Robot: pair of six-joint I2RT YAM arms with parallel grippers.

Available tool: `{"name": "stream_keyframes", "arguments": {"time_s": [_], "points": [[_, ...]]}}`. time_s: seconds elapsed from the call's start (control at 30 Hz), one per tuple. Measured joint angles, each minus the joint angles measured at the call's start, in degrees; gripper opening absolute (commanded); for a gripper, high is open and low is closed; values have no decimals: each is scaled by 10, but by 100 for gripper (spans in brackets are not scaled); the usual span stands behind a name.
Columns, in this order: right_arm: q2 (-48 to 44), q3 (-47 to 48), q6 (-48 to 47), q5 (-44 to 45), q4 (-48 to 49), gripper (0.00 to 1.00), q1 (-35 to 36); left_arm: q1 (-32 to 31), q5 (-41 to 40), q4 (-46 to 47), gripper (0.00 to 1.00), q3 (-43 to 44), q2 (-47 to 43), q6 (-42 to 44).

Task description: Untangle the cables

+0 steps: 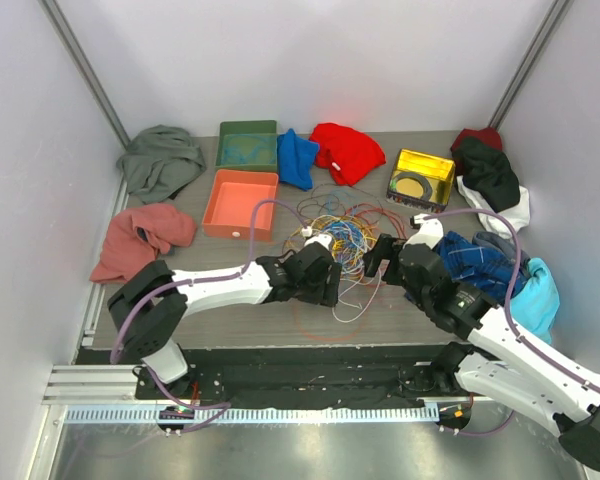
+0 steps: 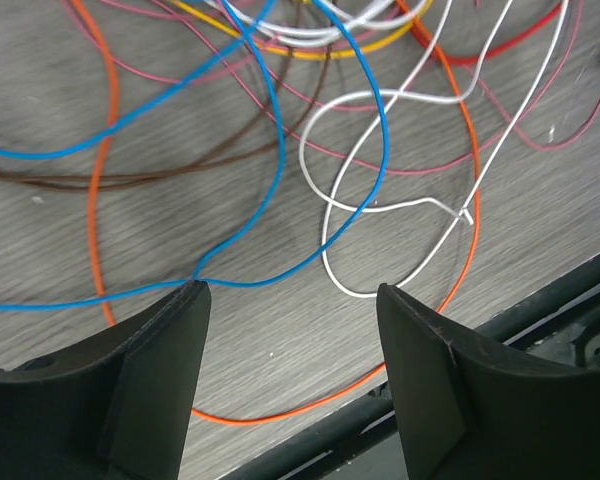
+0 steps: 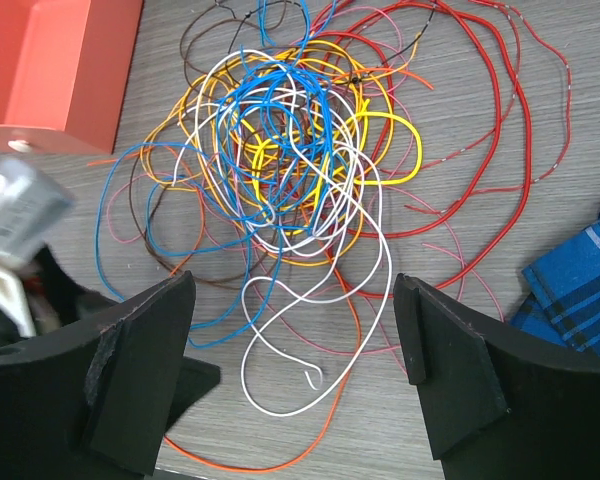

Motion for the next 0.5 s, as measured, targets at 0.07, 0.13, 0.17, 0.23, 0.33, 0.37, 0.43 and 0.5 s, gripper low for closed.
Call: {"name": "stream_keyframes", "arguments": {"time_s": [0.07, 0.13, 0.17, 0.23, 0.33, 0.37, 0.43, 0.5], "points": [[-5, 0, 0, 0, -2, 89, 0, -3, 7, 4, 72, 1, 15, 6], [-9, 0, 0, 1, -4, 89, 0, -5, 13, 7, 72, 1, 26, 11], [-10, 0, 0, 1, -5, 89, 0, -5, 15, 9, 72, 2, 31, 13], [-11, 0, 1, 2, -8, 89, 0, -5, 15, 13, 67, 2, 40, 14], [-11, 0, 1, 2, -14, 89, 0, -5, 9, 17, 53, 8, 57, 16], [-11, 0, 1, 2, -16, 89, 0, -5, 5, 19, 47, 11, 60, 17], [-11, 0, 1, 3, -18, 89, 0, -5, -3, 27, 30, 13, 65, 17], [-12, 0, 1, 5, -20, 89, 0, -5, -12, 31, 21, 14, 71, 20]]}}
